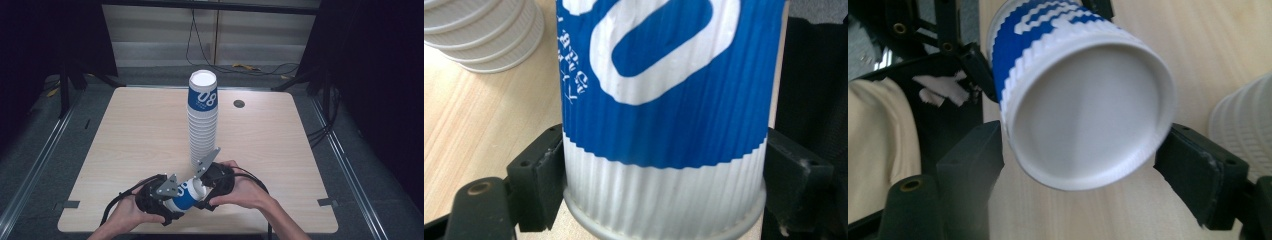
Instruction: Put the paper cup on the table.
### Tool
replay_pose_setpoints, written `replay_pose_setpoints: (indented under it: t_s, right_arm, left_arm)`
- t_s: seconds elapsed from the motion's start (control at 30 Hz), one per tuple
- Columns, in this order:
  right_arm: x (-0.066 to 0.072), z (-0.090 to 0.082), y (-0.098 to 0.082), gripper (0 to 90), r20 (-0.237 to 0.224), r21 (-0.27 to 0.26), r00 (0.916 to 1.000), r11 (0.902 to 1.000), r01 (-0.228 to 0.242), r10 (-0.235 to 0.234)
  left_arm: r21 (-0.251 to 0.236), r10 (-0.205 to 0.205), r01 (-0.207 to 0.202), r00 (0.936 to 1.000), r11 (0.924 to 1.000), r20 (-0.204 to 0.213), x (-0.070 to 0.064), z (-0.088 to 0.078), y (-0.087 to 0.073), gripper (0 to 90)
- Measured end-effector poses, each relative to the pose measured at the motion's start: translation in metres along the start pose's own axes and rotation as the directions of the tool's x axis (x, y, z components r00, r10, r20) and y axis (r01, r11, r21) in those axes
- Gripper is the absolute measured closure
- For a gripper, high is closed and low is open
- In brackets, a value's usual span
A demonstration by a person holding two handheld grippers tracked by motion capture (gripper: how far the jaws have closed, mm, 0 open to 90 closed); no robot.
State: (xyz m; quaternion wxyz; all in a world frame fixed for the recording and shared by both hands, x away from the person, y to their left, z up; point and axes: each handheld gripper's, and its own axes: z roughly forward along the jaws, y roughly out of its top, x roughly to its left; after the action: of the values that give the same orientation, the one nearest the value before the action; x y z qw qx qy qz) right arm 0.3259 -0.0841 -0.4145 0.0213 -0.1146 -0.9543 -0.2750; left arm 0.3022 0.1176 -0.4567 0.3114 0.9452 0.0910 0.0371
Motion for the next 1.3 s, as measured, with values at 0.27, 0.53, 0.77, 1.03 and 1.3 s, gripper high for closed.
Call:
replay_pose_setpoints:
  t_s: [0.27, 0.53, 0.77, 1.03, 1.3]
  right_arm:
    - [-0.003, 0.005, 0.008, 18.2, -0.053, 0.026, 0.9986, 0.9997, -0.001, 0.002]
    - [0.0, 0.011, 0.013, 23.7, -0.114, 0.04, 0.9931, 0.9986, 0.035, -0.03]
    - [-0.002, 0.011, 0.012, 27.1, -0.115, 0.043, 0.9929, 0.9984, 0.037, -0.031]
    - [-0.003, 0.008, 0.011, 27.6, -0.113, 0.024, 0.9929, 0.9989, 0.039, -0.037]
    - [-0.006, 0.009, 0.011, 27.6, -0.118, 0.023, 0.9926, 0.9993, 0.028, -0.026]
  left_arm:
    - [0.008, 0.005, -0.005, 1.0, 1.0, 0.008, -0.002, 0.001, 0.001, 17.5]
    - [0.016, 0.026, -0.027, 0.9995, 0.9995, 0.02, -0.005, 0.004, 0.001, 17.5]
    - [0.007, 0.032, -0.032, 0.9994, 0.9995, 0.01, -0.006, 0.006, -0.001, 17.2]
    - [-0.054, 0.006, -0.005, 0.9998, 0.9985, 0.018, -0.002, 0.004, -0.005, 15.4]
    - [-0.099, -0.045, 0.049, 0.9981, 0.9938, 0.042, 0.003, 0.003, -0.009, 15.2]
